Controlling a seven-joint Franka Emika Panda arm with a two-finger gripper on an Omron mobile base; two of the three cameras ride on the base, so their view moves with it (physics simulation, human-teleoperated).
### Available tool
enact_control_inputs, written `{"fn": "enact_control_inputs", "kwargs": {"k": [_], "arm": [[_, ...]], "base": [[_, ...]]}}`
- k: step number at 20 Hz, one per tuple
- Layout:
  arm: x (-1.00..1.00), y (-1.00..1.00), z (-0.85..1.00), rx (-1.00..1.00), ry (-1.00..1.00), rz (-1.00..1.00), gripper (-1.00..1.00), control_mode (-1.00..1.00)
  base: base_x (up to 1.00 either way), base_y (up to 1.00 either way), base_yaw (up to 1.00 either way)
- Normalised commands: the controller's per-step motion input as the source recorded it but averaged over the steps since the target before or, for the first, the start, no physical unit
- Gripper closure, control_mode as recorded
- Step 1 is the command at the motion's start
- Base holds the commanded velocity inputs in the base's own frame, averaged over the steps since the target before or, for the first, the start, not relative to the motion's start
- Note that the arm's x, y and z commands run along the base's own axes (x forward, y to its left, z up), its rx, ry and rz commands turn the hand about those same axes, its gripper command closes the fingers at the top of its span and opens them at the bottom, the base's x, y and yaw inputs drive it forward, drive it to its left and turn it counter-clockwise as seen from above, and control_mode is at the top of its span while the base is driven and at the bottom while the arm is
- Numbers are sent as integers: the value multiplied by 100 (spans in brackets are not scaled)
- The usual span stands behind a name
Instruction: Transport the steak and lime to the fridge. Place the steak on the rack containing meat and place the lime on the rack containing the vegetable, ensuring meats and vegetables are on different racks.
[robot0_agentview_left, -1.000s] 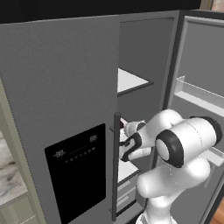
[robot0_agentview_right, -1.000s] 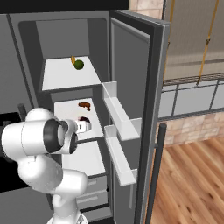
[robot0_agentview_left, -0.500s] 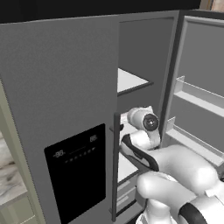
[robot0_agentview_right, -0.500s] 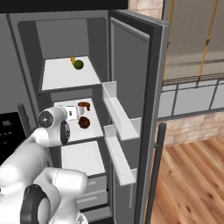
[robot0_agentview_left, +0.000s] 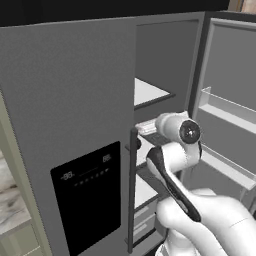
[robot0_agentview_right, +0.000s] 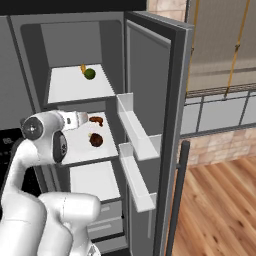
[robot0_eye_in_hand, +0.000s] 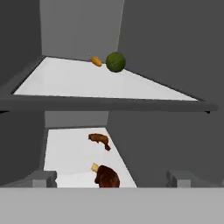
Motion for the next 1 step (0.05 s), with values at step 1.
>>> {"fn": "enact_control_inputs", "kwargs": {"k": [1], "arm": [[-70,-3,69,2,5,-1,-100,-100]], "base": [[0,0,0]]}}
